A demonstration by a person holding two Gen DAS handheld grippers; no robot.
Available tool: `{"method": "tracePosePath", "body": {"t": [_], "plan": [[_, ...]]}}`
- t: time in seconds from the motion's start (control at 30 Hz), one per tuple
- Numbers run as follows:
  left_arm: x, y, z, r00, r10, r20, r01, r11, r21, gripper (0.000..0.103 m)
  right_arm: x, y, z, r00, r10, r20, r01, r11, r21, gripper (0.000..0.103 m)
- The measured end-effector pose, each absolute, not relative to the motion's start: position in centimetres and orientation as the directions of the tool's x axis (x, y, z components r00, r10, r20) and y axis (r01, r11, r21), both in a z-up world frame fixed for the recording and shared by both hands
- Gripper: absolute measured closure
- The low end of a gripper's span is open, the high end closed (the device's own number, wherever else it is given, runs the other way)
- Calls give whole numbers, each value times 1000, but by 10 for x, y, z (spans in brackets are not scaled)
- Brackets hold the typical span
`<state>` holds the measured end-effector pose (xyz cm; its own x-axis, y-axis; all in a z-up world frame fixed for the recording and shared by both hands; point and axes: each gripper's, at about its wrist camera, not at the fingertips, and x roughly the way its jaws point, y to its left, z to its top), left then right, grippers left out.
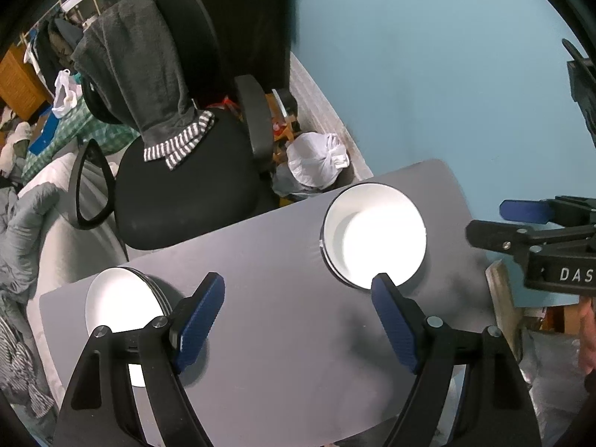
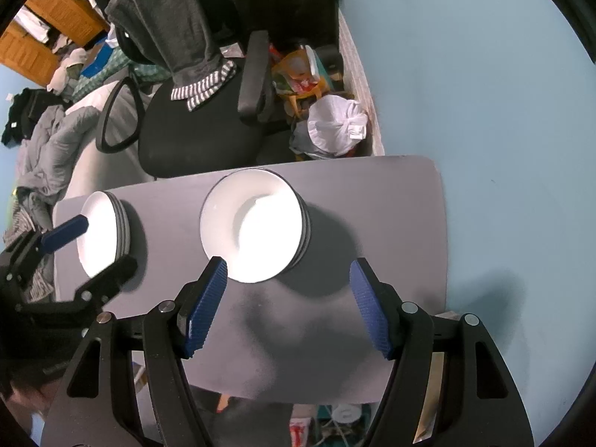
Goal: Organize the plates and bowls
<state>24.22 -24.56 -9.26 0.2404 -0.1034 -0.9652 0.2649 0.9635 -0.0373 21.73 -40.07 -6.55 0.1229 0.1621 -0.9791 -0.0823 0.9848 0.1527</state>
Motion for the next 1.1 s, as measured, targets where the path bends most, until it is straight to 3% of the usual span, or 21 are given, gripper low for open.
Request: {"method": "tracePosePath", "body": {"t": [0.33, 0.77, 1.1], "plan": [[256, -251, -117, 149, -139, -979, 270, 958, -95, 21, 227, -420, -85, 88, 184, -979, -50, 982, 180, 35], [297, -249, -178, -45, -205, -978, 134, 969, -209, 21, 261, -428, -145, -37, 229, -973, 6, 973, 229, 34], [309, -252, -221, -149, -259, -954, 69, 960, -272, 39, 271, -424, -174, -119, 258, -959, -16, 965, 262, 34]]}}
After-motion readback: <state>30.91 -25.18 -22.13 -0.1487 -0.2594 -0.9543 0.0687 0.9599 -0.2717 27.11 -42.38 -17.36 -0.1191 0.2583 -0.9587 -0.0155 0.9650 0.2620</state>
